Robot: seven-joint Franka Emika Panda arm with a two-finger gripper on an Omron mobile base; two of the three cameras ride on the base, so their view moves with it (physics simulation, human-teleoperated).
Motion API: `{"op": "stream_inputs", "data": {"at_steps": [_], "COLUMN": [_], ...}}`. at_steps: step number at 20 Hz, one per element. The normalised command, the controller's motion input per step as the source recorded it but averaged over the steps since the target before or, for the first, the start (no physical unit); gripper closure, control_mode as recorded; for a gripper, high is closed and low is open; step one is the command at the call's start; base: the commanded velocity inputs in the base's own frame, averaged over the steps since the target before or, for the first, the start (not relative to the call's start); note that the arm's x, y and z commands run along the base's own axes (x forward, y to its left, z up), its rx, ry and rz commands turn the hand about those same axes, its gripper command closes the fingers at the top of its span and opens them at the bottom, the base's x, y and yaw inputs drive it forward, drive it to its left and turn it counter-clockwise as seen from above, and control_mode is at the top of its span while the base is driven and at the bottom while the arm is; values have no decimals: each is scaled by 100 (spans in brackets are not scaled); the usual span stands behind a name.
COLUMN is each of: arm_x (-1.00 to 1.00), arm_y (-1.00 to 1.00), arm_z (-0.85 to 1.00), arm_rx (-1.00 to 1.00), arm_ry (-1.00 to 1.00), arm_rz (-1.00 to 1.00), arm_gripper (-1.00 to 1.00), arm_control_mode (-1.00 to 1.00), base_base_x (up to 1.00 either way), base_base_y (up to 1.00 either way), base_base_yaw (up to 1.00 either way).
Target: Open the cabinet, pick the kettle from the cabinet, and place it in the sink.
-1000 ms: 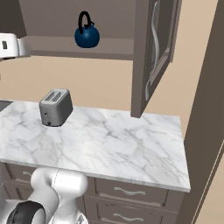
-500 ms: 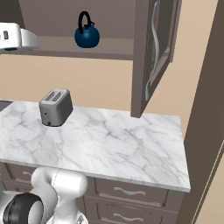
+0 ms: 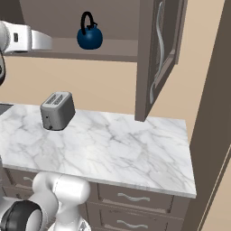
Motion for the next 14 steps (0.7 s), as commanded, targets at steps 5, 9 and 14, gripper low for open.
{"op": "stream_inputs", "data": {"at_steps": [5, 9, 14], "arm_x": [39, 47, 49], "arm_y": [-24, -6, -4], "arm_z": [3, 3, 0], "arm_rx": [10, 14, 14], "arm_ry": [0, 0, 0], "arm_rz": [-17, -8, -1], "arm_gripper": [-100, -100, -100], "arm_control_mode": [-100, -100, -100], "base_base_x": [0, 0, 0], "base_base_y": [0, 0, 0], "base_base_yaw": [0, 0, 0]}}
